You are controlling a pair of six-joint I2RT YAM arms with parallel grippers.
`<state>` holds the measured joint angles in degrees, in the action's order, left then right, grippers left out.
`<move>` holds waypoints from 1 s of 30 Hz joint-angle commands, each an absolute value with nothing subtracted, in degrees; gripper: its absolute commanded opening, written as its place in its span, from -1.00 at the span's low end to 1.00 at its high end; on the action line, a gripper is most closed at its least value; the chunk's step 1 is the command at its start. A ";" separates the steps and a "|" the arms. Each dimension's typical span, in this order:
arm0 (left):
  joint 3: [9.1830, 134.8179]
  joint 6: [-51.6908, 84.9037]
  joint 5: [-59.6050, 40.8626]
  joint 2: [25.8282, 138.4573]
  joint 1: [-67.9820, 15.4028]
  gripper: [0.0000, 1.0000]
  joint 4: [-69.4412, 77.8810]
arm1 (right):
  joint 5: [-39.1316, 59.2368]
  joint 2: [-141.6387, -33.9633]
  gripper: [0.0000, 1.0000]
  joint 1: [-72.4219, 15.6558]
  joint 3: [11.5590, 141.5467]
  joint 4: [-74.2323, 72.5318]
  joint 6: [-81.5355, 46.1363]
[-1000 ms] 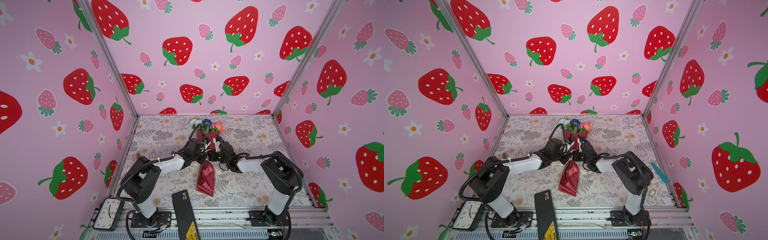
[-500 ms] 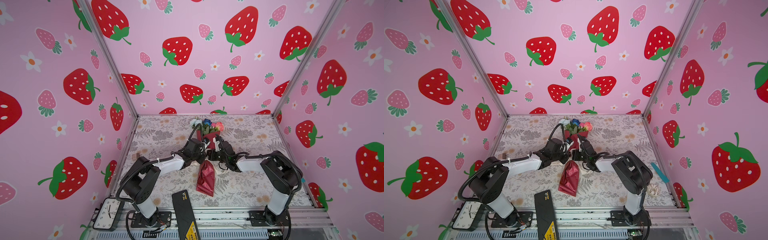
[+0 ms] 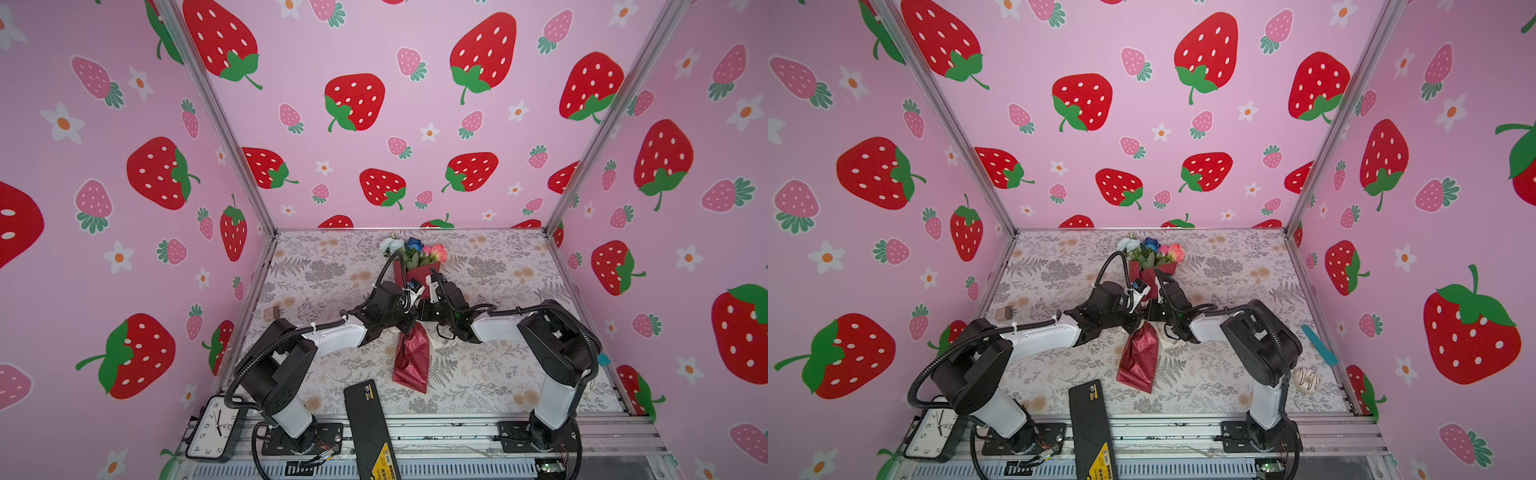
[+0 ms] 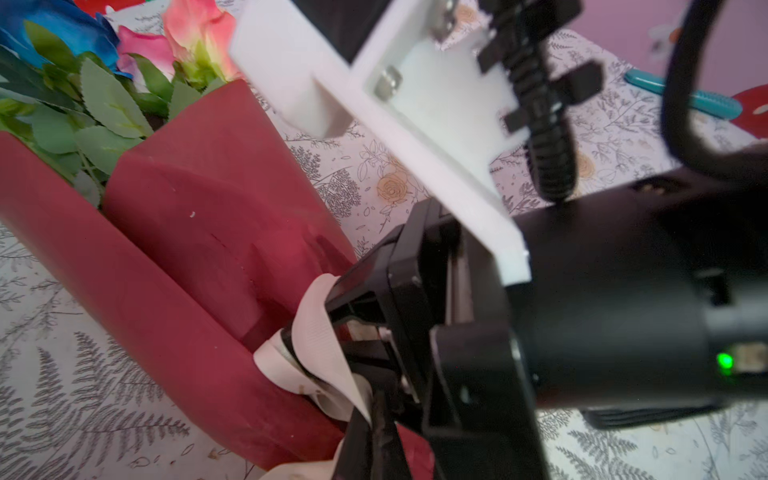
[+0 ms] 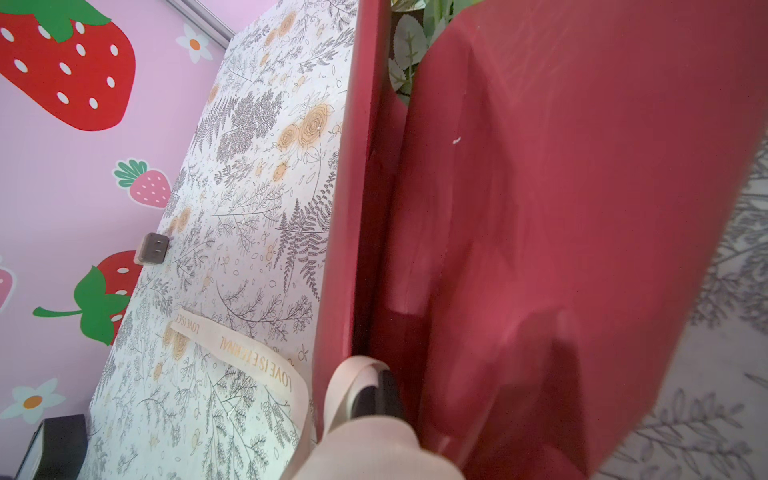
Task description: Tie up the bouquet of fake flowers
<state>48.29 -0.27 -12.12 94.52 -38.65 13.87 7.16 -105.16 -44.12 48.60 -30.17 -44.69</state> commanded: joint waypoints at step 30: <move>48.25 6.90 -12.66 100.78 -38.22 -1.00 16.87 | 3.84 -92.26 -0.37 -43.87 41.48 -21.88 -45.65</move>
<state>48.27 6.55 -12.91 100.55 -38.48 16.10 5.30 -95.04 -44.07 42.35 -25.10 -43.90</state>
